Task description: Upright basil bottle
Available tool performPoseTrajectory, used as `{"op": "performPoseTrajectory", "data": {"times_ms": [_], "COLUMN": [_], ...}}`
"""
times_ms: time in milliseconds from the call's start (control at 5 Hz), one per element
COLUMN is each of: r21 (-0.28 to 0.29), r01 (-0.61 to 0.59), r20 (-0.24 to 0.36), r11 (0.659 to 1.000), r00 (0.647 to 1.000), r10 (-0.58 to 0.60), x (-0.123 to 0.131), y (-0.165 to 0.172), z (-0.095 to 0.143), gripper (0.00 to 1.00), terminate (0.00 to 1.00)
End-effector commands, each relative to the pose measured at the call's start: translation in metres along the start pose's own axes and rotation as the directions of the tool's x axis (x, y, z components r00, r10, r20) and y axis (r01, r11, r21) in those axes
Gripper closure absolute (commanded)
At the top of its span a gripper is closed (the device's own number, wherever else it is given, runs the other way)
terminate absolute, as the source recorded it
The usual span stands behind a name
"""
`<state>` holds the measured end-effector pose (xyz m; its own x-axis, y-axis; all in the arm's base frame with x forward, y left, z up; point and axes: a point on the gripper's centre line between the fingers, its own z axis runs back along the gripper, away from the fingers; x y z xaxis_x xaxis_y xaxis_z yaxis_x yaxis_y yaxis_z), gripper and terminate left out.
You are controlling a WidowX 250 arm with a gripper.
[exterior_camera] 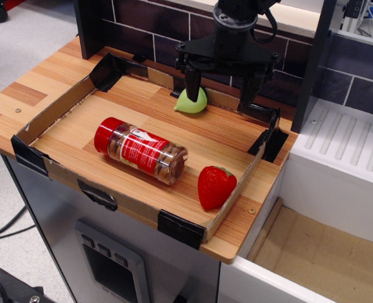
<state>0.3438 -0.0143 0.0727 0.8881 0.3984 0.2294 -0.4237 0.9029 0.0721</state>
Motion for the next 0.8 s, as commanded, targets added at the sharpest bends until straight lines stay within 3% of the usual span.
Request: {"op": "performPoseTrajectory", "data": {"times_ms": [0,200,400,600], "r21": [0.0,-0.008,0.017,0.042], "r01": [0.0,-0.203,-0.382,-0.524], "r20": [0.0,-0.002,-0.025,-0.001], "r11": [1.0,0.979,0.924,0.851], "r00": [1.0,0.979,0.924,0.851], "r10": [0.0,0.203,0.383,0.524], "x": [0.0,0.015,0.027,0.024], "y": [0.0,0.023,0.055,0.091], "z": [0.0,0.009,0.017,0.021], "gripper": [0.0,0.0,0.0,0.0], "terminate": [0.0,0.0,0.0,0.0]}}
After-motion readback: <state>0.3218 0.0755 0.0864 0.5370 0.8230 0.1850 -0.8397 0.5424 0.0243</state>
